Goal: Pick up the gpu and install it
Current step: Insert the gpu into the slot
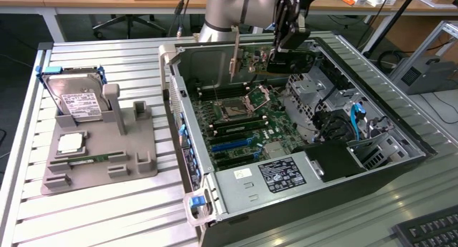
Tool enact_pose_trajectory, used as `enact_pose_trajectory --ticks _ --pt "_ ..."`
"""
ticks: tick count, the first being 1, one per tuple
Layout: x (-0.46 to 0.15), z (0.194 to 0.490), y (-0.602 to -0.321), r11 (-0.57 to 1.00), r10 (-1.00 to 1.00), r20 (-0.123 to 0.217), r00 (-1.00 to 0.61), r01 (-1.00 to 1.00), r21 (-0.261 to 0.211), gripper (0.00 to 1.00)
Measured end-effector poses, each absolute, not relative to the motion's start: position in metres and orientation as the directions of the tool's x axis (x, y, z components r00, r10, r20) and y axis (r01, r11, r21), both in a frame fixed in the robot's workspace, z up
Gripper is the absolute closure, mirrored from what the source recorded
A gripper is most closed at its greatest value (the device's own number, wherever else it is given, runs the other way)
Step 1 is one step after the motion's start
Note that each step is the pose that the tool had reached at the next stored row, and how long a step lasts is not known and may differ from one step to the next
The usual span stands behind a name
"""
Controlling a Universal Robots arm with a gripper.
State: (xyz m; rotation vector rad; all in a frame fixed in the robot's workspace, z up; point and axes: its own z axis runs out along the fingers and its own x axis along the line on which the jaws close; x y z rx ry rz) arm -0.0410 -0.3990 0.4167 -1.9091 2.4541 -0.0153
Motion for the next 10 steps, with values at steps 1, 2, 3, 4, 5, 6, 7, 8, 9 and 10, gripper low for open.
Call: enact_pose_trajectory --ticks 1,2,3,4,5,6,7,8,9,10 --pt "-0.041 0.4167 -0.399 0.245 -0.969 -0.019 -0.244 -0.969 -0.028 0.73" --pt "-0.041 0.4167 -0.399 0.244 -0.97 -0.019 -0.243 -0.969 -0.028 0.73" --pt "-0.041 0.4167 -0.399 0.242 -0.97 -0.019 -0.242 -0.97 -0.028 0.73" --pt "-0.041 0.4167 -0.399 0.241 -0.97 -0.019 -0.24 -0.97 -0.028 0.73" --pt "-0.041 0.4167 -0.399 0.24 -0.971 -0.019 -0.239 -0.97 -0.028 0.73" --pt "-0.041 0.4167 -0.399 0.239 -0.971 -0.019 -0.238 -0.971 -0.028 0.73" --pt "-0.041 0.4167 -0.399 0.237 -0.971 -0.019 -0.237 -0.971 -0.028 0.73" --pt "-0.041 0.4167 -0.399 0.236 -0.972 -0.019 -0.236 -0.971 -0.028 0.73" --pt "-0.041 0.4167 -0.399 0.234 -0.972 -0.019 -0.234 -0.972 -0.028 0.73" --pt "-0.041 0.4167 -0.399 0.233 -0.972 -0.019 -0.232 -0.972 -0.028 0.73"
